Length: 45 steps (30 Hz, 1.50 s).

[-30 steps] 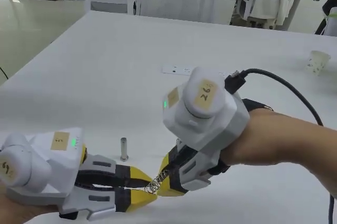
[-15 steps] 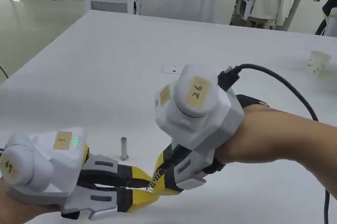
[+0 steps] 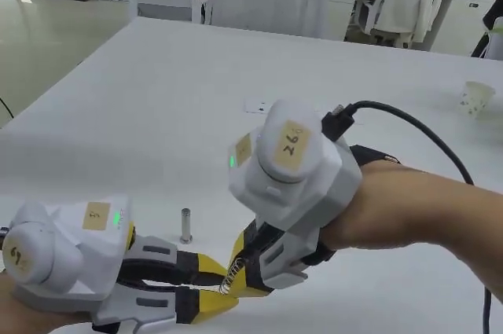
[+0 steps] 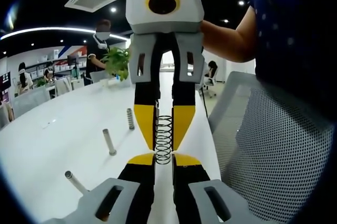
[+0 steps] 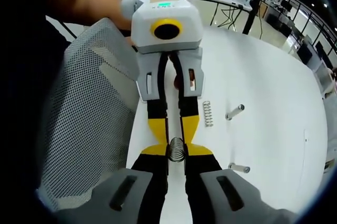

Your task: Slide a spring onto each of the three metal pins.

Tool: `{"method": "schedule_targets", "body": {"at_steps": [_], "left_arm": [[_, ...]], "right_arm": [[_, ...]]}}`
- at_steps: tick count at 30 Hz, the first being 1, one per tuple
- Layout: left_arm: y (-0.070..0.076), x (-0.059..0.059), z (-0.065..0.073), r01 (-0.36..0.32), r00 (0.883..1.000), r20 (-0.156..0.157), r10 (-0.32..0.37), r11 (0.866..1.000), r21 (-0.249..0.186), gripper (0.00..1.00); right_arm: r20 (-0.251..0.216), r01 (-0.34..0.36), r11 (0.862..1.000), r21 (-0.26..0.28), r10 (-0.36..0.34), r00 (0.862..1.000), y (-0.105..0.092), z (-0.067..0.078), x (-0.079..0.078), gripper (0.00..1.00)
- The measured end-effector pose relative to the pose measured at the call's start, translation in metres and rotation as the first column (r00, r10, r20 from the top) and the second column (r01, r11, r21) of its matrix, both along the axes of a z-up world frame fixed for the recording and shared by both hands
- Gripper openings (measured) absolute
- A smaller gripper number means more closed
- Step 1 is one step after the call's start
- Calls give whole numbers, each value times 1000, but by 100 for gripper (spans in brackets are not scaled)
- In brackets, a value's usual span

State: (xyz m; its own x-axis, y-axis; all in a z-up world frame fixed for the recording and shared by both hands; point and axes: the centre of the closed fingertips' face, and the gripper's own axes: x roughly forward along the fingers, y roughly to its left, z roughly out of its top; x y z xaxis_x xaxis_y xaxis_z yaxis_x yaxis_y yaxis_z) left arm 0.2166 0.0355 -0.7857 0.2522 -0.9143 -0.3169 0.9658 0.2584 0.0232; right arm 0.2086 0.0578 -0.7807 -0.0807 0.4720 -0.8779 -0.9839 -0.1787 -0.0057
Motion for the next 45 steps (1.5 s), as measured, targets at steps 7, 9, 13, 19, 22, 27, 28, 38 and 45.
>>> {"method": "schedule_targets", "body": {"at_steps": [7, 9, 13, 19, 22, 27, 28, 38, 45], "left_arm": [[5, 3, -2, -22, 1000, -16, 22, 1000, 0, 10], [7, 4, -2, -32, 999, -20, 32, 999, -2, 13], [12, 5, -3, -52, 998, -30, 52, 999, -3, 17], [20, 6, -8, -80, 996, -41, 79, 997, 1, 25], [26, 7, -9, -100, 994, -45, 100, 995, 1, 27], [36, 9, -8, -140, 989, -46, 139, 990, -4, 31], [38, 9, -8, -149, 988, -48, 148, 989, -6, 32], [58, 13, -8, -232, 972, -50, 231, 973, -13, 38], [70, 13, -9, -276, 960, -52, 275, 961, -15, 40]], "right_arm": [[7, 8, 1000, -10, -8, 1000, -4, 0, 4, 8], [8, 14, 1000, -14, -14, 1000, -6, -1, 5, 8], [15, 26, 999, -19, -25, 1000, -11, -1, 9, 8], [20, 40, 999, -23, -39, 999, -17, 0, 13, 8], [23, 48, 999, -26, -47, 999, -21, 0, 16, 8], [27, 67, 997, -30, -66, 997, -28, 2, 22, 8], [28, 70, 997, -29, -69, 997, -29, 2, 22, 8], [38, 107, 994, -36, -106, 994, -43, 7, 33, 9], [43, 133, 990, -46, -131, 990, -54, 12, 42, 9]]}}
